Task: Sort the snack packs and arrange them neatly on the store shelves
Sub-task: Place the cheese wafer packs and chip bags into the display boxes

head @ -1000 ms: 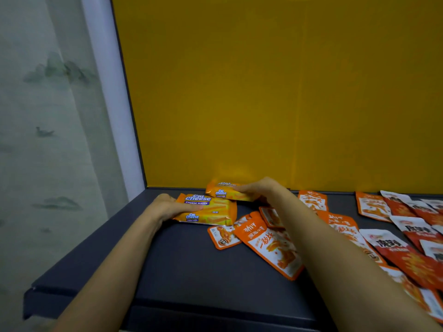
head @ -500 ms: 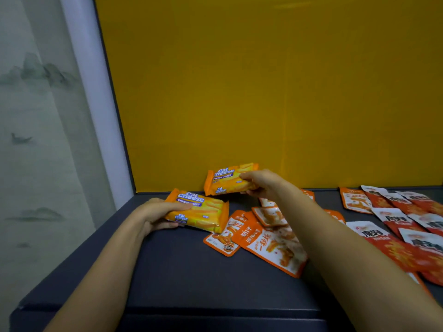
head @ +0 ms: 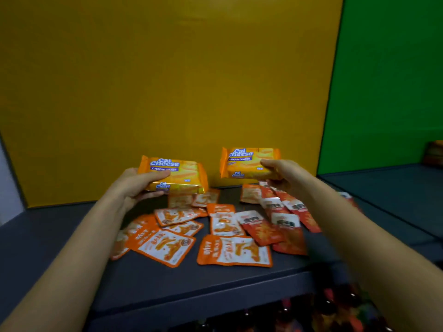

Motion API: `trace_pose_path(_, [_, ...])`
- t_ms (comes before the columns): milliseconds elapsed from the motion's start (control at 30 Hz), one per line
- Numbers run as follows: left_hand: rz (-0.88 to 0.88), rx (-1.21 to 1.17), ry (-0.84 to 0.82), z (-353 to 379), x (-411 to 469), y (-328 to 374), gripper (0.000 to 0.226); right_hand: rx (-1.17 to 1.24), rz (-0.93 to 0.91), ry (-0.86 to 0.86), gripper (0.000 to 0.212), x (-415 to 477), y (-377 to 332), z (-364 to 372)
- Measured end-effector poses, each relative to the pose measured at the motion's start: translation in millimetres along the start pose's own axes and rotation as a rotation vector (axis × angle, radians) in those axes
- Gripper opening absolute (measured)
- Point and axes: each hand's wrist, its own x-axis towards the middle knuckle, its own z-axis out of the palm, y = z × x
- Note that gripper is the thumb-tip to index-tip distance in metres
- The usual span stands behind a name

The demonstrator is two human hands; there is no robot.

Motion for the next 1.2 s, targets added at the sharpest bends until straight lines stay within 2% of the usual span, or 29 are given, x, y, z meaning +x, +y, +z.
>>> trace_pose_path(533, [0.026,-0.068,-0.413,390.0,-76.9,-19.9,0.011,-0.081,0.014,0.448,0.010,-87.2,-3.6,-383.4])
trace_pose_path(833, [-0.012,-0.077,-0.609,573.9,-94.7,-16.8,0.014,-0.019,0.007,0.700,0.030,-116.3,-5.9,-532.2])
trace_pose_path(967, [-0.034,-0.104,-0.643,652.9,-89.5,-12.7,0.016,-0.023,-0.023,0.771,0.029,-109.9,-6.1,-588.4])
trace_pose_path(1067, [-0.030,-0.098,-0.661,714.2,-80.0,-8.8,0.017,-0.040,-0.049,0.812,0.036,-92.1,-9.1,-633.4])
trace_pose_path(1200, [-0.041,-0.090,-0.685,789.6,-61.4,-0.1,0.009,-0.042,-0.089,0.830,0.025,-60.4,-22.9,-685.9])
